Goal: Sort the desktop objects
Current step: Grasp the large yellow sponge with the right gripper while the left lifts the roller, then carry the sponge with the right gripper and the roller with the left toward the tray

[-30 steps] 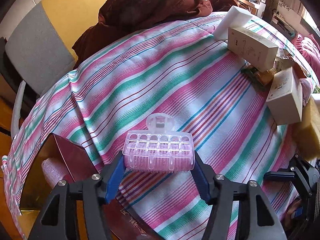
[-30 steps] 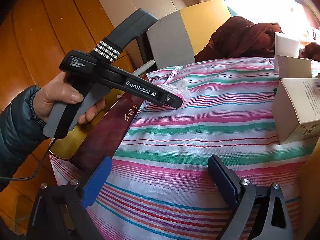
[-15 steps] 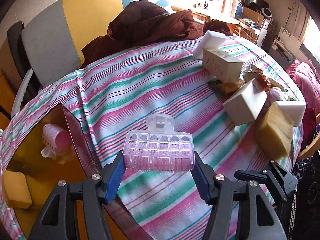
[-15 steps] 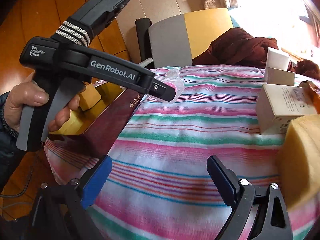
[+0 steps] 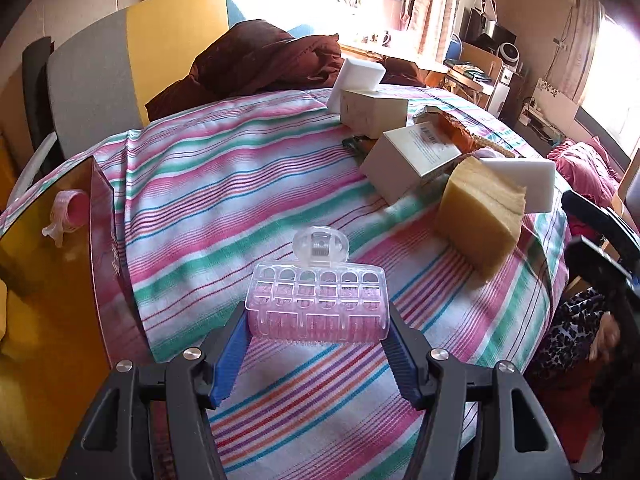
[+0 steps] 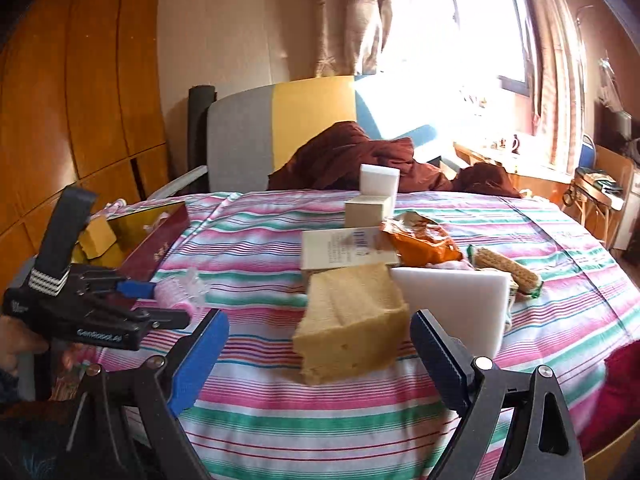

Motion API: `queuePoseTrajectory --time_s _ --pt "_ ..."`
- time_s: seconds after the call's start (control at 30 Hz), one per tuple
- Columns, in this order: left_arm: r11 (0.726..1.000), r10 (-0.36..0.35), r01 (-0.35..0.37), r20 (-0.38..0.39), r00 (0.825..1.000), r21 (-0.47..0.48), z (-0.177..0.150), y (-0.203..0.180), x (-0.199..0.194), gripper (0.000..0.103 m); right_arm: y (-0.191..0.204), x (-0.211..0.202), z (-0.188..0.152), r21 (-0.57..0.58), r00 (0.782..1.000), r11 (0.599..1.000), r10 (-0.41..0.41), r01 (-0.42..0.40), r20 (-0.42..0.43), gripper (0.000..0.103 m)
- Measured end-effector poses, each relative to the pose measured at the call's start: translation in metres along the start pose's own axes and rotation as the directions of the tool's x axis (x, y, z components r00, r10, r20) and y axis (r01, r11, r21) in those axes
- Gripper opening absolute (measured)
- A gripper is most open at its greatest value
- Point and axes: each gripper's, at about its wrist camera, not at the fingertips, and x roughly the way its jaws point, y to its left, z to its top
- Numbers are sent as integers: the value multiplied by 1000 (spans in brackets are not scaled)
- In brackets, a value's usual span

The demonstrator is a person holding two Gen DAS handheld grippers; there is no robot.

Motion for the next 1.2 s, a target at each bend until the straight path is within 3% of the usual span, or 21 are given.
queuePoseTrajectory --time_s 0.23,0.43,0.6,0.7,1.07,1.2 --pt "999 16 -17 37 999 39 -9 -14 7 64 -10 28 -1 -8 999 1000 2 -3 -34 92" --pt "999 -28 26 51 998 40 -10 -18 13 65 -6 53 0 -55 998 998 -16 12 -56 92" --pt "998 -59 60 56 997 -3 -11 -12 17 67 -3 60 -3 -86 998 996 -33 28 -57 77" --pt "997 -71 72 68 995 -15 -11 -10 18 67 -3 61 -5 -90 998 995 -44 39 -55 73" --pt "996 -79 81 98 992 -22 -15 -12 20 72 -2 63 -6 -57 998 998 -30 27 -59 84" --pt "997 -70 72 109 992 -21 -16 -13 20 70 -6 56 -4 3 999 1000 19 -19 -50 70"
